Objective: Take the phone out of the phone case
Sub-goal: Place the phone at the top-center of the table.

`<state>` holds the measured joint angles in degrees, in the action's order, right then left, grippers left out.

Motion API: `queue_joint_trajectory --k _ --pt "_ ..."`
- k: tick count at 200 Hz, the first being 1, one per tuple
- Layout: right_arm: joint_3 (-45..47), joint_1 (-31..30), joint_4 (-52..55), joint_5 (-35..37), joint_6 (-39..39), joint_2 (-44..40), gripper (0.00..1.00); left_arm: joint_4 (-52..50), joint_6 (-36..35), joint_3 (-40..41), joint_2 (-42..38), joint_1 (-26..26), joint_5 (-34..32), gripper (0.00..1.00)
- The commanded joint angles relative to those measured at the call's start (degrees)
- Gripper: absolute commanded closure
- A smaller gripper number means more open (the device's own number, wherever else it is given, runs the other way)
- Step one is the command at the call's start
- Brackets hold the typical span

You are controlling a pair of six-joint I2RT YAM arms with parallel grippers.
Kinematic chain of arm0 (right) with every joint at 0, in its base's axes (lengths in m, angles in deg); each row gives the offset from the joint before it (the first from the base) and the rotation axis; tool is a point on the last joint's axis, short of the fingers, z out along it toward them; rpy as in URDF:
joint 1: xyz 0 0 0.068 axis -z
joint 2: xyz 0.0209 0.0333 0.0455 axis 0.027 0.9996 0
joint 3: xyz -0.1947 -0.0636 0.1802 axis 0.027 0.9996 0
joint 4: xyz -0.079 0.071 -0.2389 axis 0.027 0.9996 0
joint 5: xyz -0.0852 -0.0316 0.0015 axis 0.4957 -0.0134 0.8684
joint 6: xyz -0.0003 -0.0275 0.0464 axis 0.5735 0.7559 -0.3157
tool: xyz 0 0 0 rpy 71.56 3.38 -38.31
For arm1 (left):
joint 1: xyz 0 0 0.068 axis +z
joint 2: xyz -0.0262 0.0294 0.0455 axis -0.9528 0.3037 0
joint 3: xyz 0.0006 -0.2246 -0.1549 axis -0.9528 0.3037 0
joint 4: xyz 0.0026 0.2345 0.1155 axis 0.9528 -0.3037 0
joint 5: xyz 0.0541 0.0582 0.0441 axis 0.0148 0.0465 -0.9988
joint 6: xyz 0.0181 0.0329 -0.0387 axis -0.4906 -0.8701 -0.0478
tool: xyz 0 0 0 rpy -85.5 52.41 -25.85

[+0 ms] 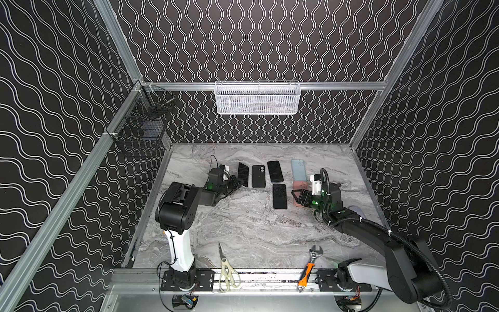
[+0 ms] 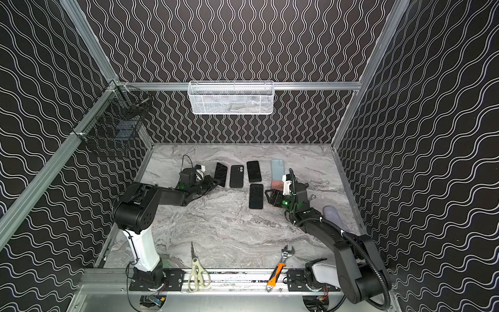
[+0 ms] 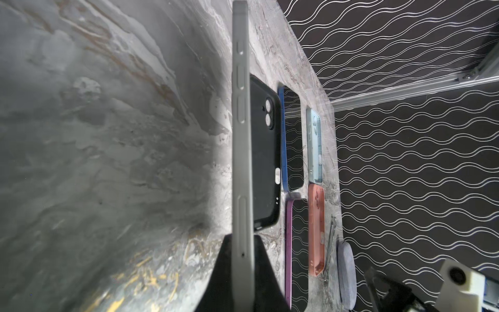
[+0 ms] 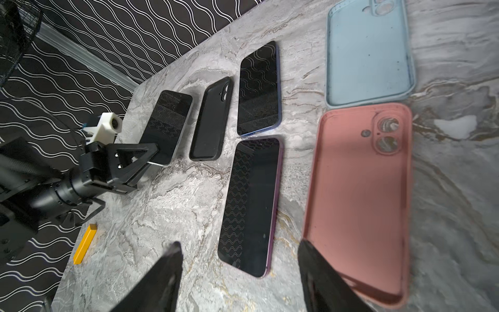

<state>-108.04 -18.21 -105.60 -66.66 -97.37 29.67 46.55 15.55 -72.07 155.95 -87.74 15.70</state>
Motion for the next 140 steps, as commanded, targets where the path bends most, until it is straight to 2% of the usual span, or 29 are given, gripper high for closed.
queue_joint_trajectory --k 1,83,140 --pt "-0.22 0.27 -1.29 -1.44 0.12 -0.2 0.31 5.11 -0.07 -0.71 0.94 -0.21 -0.61 0.96" --pt "0.5 0.68 -2.9 -1.9 -0.63 0.24 0.31 6.29 0.44 -0.03 3.15 -0.36 -1.79 0.83" --pt "-0.45 0.71 -1.53 -2.16 -0.28 -0.64 0.31 6.21 -0.57 2.58 1.9 -0.39 -3.59 0.56"
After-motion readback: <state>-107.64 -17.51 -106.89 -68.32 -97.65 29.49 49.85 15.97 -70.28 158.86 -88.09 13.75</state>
